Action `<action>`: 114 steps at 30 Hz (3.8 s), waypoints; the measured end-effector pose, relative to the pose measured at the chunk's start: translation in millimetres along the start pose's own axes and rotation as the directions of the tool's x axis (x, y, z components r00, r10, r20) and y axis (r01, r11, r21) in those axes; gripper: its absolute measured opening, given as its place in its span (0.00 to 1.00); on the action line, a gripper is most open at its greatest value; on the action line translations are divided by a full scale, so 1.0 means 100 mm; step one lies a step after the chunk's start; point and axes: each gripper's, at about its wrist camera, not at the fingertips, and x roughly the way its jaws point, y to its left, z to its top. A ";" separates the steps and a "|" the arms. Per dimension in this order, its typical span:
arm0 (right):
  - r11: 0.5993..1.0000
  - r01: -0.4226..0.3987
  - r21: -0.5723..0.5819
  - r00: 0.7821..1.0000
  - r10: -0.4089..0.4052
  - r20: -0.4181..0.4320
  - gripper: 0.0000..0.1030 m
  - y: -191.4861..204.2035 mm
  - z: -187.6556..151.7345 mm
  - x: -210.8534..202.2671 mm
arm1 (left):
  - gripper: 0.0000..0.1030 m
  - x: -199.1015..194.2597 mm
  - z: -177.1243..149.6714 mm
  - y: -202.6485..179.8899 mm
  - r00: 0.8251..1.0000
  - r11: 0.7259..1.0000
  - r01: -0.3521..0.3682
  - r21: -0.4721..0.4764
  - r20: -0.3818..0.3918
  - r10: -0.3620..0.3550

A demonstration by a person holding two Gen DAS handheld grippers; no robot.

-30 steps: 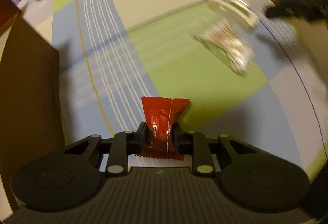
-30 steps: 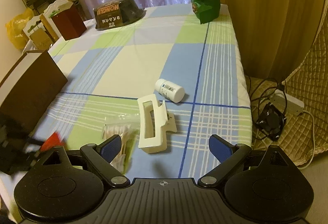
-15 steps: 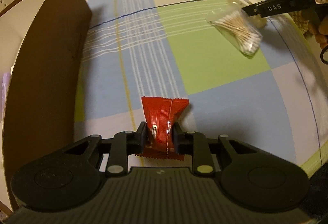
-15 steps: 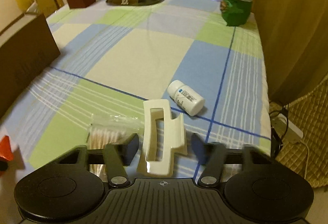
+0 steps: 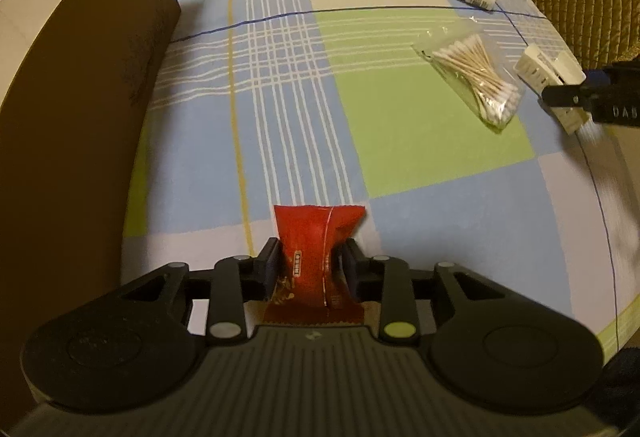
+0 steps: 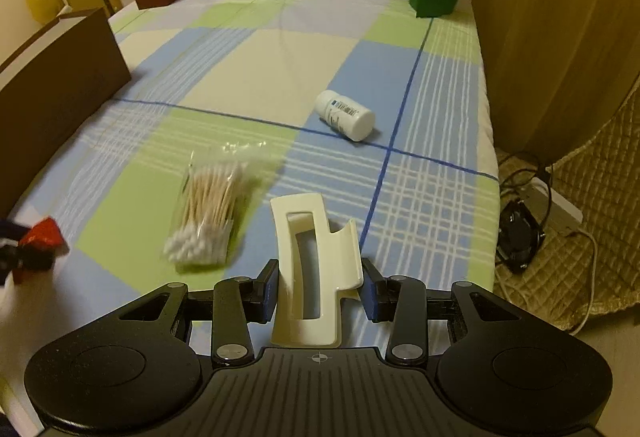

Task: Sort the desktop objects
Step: 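Grasp the white plastic clip with the right gripper while the left gripper holds the red packet, then carry the red packet and white clip over the cardboard box, then open both grippers to drop the packet and clip into the box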

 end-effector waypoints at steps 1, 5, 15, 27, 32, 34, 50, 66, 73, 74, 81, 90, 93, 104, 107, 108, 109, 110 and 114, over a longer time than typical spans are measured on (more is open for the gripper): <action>1.000 0.004 -0.006 1.000 -0.004 -0.001 0.39 0.01 0.00 -0.01 | 0.22 0.00 0.01 -0.01 1.000 1.000 0.001 0.008 0.001 -0.001; 1.000 -0.010 0.009 1.000 0.010 -0.003 0.39 0.03 -0.02 -0.10 | 0.20 -0.08 -0.05 -0.07 1.000 1.000 0.003 0.030 0.009 -0.004; 0.991 -0.124 0.042 0.992 0.124 0.003 0.39 0.17 0.05 -0.39 | 0.20 -0.71 -0.10 -0.05 0.993 1.000 0.001 0.014 0.120 -0.002; 0.922 -0.367 0.126 0.929 0.371 -0.007 0.39 0.71 0.20 -0.55 | 0.20 -1.57 -0.27 0.44 0.961 1.000 0.001 -0.029 0.276 0.007; 0.882 -0.451 0.137 0.892 0.451 0.037 0.39 1.12 0.44 -0.59 | 0.20 -1.85 -0.33 0.92 0.943 0.998 -0.029 -0.054 0.330 0.045; 0.870 -0.477 0.122 0.879 0.473 0.061 0.39 1.34 0.59 -0.61 | 0.20 -1.90 -0.33 1.11 0.938 0.997 -0.053 -0.056 0.338 0.069; 0.892 -0.451 0.042 0.884 0.440 0.157 0.39 2.91 1.72 -0.12 | 0.20 -1.54 0.16 2.38 0.945 0.992 -0.109 0.067 0.316 0.082; 0.949 -0.228 -0.217 0.970 0.241 0.035 0.39 3.32 2.22 0.98 | 0.20 -0.78 0.94 2.90 0.967 0.988 -0.071 0.139 0.251 0.035; 0.945 -0.203 -0.257 0.979 0.205 -0.018 0.39 3.41 2.23 1.30 | 0.20 -0.47 1.11 2.95 0.979 0.986 -0.061 0.152 0.203 0.029; 0.944 -0.204 -0.259 0.978 0.206 -0.021 0.39 3.42 2.24 1.34 | 0.20 -0.44 1.13 2.95 0.980 0.987 -0.058 0.153 0.199 0.027; 0.931 -0.202 -0.303 0.979 0.198 -0.044 0.39 3.44 2.28 1.45 | 0.20 -0.29 1.21 2.99 0.984 0.985 -0.047 0.164 0.175 0.018; 0.931 -0.195 -0.309 0.981 0.188 -0.051 0.39 3.45 2.34 1.57 | 0.20 -0.20 1.29 3.00 0.985 0.982 -0.050 0.182 0.174 0.017; 0.931 -0.189 -0.312 0.982 0.184 -0.046 0.39 3.46 2.35 1.58 | 0.20 -0.18 1.33 3.00 0.984 0.981 -0.049 0.187 0.180 0.015; 0.935 -0.182 -0.306 0.982 0.188 -0.010 0.72 3.48 2.31 1.54 | 0.44 -0.10 1.39 3.00 0.980 0.981 -0.072 0.180 0.197 0.036; 0.937 -0.178 -0.302 0.984 0.179 -0.025 0.72 3.46 2.30 1.52 | 0.47 -0.11 1.37 3.00 0.980 0.979 -0.082 0.188 0.195 0.045; 0.937 -0.179 -0.301 0.984 0.178 -0.031 0.72 3.46 2.29 1.51 | 0.50 -0.12 1.37 2.99 0.979 0.979 -0.084 0.187 0.196 0.047; 0.937 -0.180 -0.301 0.983 0.178 -0.034 0.72 3.46 2.29 1.50 | 0.54 -0.13 1.36 2.99 0.979 0.979 -0.083 0.185 0.200 0.045; 0.936 -0.180 -0.302 0.984 0.178 -0.034 0.72 3.45 2.29 1.48 | 0.57 -0.14 1.35 2.99 0.978 0.980 -0.082 0.183 0.203 0.044; 0.933 -0.176 -0.312 0.984 0.175 -0.032 0.72 3.45 2.27 1.43 | 0.57 -0.18 1.33 2.98 0.978 0.979 -0.085 0.184 0.204 0.047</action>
